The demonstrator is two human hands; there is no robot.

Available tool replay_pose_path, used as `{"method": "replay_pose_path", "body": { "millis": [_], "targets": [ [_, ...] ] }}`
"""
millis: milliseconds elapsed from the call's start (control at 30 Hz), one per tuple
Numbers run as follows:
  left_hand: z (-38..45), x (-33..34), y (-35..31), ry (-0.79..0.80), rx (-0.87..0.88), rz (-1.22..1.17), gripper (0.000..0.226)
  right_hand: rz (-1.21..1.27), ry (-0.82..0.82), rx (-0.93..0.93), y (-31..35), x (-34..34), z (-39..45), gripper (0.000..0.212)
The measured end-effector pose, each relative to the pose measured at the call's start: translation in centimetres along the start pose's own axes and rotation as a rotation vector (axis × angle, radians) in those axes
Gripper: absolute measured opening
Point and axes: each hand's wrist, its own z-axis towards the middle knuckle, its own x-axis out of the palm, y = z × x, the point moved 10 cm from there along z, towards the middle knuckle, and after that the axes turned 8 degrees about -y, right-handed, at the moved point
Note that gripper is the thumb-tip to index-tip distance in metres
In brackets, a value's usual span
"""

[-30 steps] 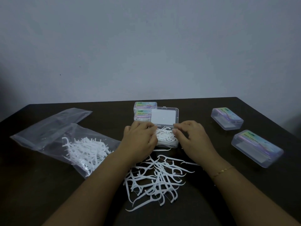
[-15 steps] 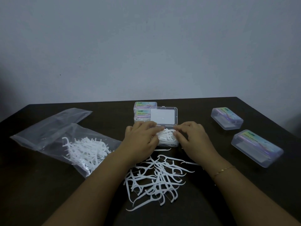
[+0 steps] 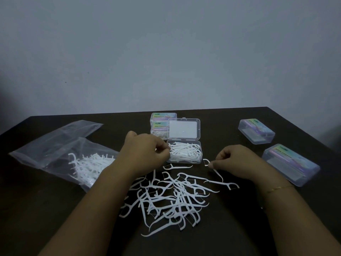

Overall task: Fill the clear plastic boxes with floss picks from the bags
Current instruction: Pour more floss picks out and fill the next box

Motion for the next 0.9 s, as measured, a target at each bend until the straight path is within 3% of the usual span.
{"method": "replay_pose_path", "body": {
  "millis": [133,300,467,533,667,767,900],
  "targets": [
    [-0.3,1.0,-0.1,0.099,0.026,0.054,0.029,-0.093,0.037,-0.057,0.8,0.6,-0.4,0.005],
    [-0.9,2.0,-0.8,0.239,0.07,0.033,0.025,-0.107,0.105,-0.048,0.3,0.6,-0.9,0.012],
    [-2.2,3.4,-0.9,0.458,0.028,-0.012,0.044,-0.038,0.209,-0.091,1.1,1.4,-1.9,0.009],
    [-2.5,4.0,-0.7,0.503,0.024,0.035,0.051,-0.01,0.256,-0.101,1.5,1.8,-2.5,0.019],
    [-2.0,4.1,-0.9,0.449,0.069,0.074,0.047,-0.05,0.263,-0.109,1.7,2.2,-2.8,0.02],
    [-1.6,3.9,-0.7,0.388,0.076,0.08,0.031,-0.055,0.226,-0.137,1.8,1.9,-2.5,0.005],
    [-1.1,3.7,-0.4,0.316,0.074,0.056,0.009,-0.086,0.198,-0.133,1.8,1.8,-2.2,0.005]
  ]
}}
